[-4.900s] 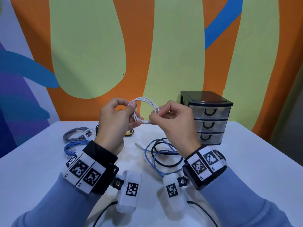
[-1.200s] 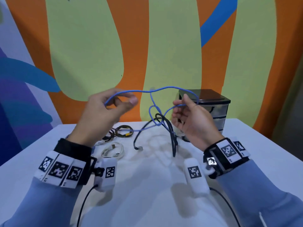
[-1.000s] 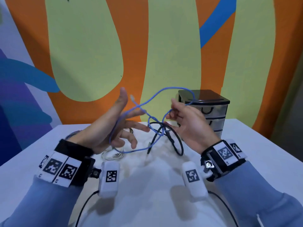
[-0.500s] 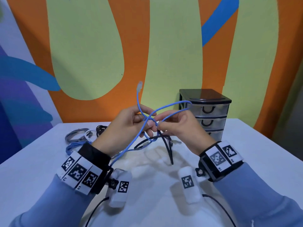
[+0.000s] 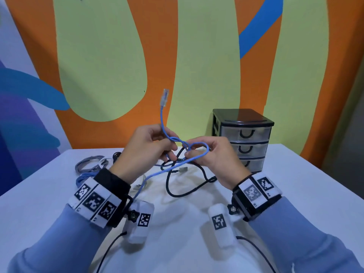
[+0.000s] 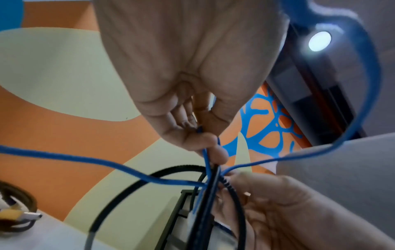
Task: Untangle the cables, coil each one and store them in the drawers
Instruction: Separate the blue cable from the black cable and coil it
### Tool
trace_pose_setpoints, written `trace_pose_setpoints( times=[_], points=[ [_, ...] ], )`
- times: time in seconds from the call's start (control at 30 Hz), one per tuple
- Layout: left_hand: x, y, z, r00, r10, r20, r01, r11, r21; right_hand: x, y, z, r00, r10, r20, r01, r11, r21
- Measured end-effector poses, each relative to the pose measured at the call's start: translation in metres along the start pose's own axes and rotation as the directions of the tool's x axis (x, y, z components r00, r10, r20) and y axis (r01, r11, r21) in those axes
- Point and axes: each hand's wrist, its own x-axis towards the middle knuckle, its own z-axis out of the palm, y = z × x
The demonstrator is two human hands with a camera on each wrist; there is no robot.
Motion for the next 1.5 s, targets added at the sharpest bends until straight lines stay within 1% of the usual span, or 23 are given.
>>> trace_pose_setpoints(
  times=[0.07,0.1,0.17,0.23,0.3,0.37,0.4,0.47,0.53,0.63,0.67,0.73,0.8,0.9,0.97,1.03,1.1,1.13,1.17,1.23,1.33,1.4,1.5],
  points=[
    [0.01,0.001,0.001,0.999,-0.038,-0.027,0.038,0.999,0.002,0.001,0.0,-0.002,0.998,0.061,-0.033,-0.059,0.997,0.047],
    [0.015,0.002,0.0,0.996,-0.077,-0.043,0.075,0.996,-0.045,0.002,-0.002,-0.004,0.993,0.114,-0.035,-0.11,0.989,0.1],
    [0.025,0.004,-0.003,0.981,-0.189,-0.036,0.173,0.949,-0.264,0.004,-0.005,-0.008,0.977,0.214,0.002,-0.209,0.952,0.223],
    [0.028,0.004,-0.006,0.967,-0.25,0.039,0.227,0.79,-0.57,0.006,-0.005,-0.01,0.969,0.242,0.044,-0.243,0.911,0.334],
    [0.029,0.001,-0.012,0.974,-0.221,0.052,0.177,0.592,-0.786,0.009,-0.002,-0.012,0.966,0.257,0.004,-0.234,0.874,0.426],
    [0.03,-0.001,-0.023,0.983,-0.184,0.01,0.094,0.449,-0.889,0.014,0.004,-0.021,0.945,0.309,-0.108,-0.23,0.863,0.451],
    [0.029,-0.002,-0.032,0.985,-0.173,-0.003,0.072,0.424,-0.903,0.015,0.007,-0.025,0.931,0.333,-0.15,-0.236,0.863,0.447],
    [0.029,-0.003,-0.048,0.987,-0.16,0.014,0.086,0.454,-0.887,0.017,0.009,-0.03,0.916,0.353,-0.188,-0.257,0.879,0.401],
    [0.031,-0.007,-0.057,0.983,-0.181,0.031,0.124,0.526,-0.841,0.017,0.01,-0.034,0.912,0.349,-0.216,-0.265,0.903,0.338],
    [0.031,-0.009,-0.062,0.97,-0.241,-0.022,0.133,0.608,-0.783,0.016,0.007,-0.034,0.91,0.336,-0.243,-0.25,0.912,0.324],
    [0.031,-0.008,-0.062,0.963,-0.263,-0.053,0.139,0.66,-0.738,0.015,0.005,-0.031,0.912,0.332,-0.239,-0.244,0.91,0.336],
    [0.03,-0.004,-0.058,0.95,-0.285,-0.127,0.165,0.804,-0.571,0.012,0.002,-0.026,0.919,0.324,-0.225,-0.236,0.908,0.345],
    [0.028,-0.003,-0.051,0.947,-0.254,-0.194,0.175,0.92,-0.352,0.01,0.0,-0.02,0.933,0.304,-0.192,-0.225,0.911,0.346],
    [0.022,-0.003,-0.044,0.949,-0.23,-0.217,0.223,0.973,-0.059,0.005,-0.01,-0.014,0.94,0.31,-0.141,-0.236,0.892,0.385],
    [0.016,0.001,-0.043,0.973,-0.168,-0.159,0.193,0.969,0.157,0.003,-0.016,-0.013,0.943,0.315,-0.105,-0.244,0.873,0.423],
    [0.013,0.004,-0.044,0.989,-0.144,0.039,0.129,0.958,0.257,0.003,-0.019,-0.013,0.952,0.294,-0.086,-0.228,0.868,0.442],
    [0.009,0.005,-0.043,0.946,-0.161,0.28,0.102,0.972,0.213,0.003,-0.019,-0.014,0.964,0.253,-0.088,-0.189,0.876,0.443],
    [0.007,0.005,-0.042,0.913,-0.135,0.385,0.093,0.988,0.124,0.003,-0.019,-0.015,0.969,0.232,-0.087,-0.172,0.882,0.439],
    [0.005,0.006,-0.042,0.896,-0.08,0.437,0.094,0.996,-0.01,0.002,-0.019,-0.015,0.974,0.212,-0.083,-0.156,0.887,0.435],
    [0.001,0.011,-0.036,0.926,-0.004,0.378,0.134,0.938,-0.321,0.002,-0.019,-0.016,0.98,0.183,-0.078,-0.134,0.898,0.419],
    [0.0,0.016,-0.036,0.966,0.067,0.248,0.109,0.767,-0.632,0.0,-0.019,-0.015,0.986,0.153,-0.067,-0.115,0.913,0.393],
    [0.004,0.014,-0.042,0.962,0.135,0.236,0.066,0.726,-0.685,-0.001,-0.02,-0.013,0.987,0.149,-0.063,-0.108,0.9,0.423],
    [0.009,0.009,-0.057,0.903,0.254,0.345,0.002,0.803,-0.595,-0.001,-0.022,-0.012,0.988,0.139,-0.069,-0.094,0.889,0.449]
  ],
)
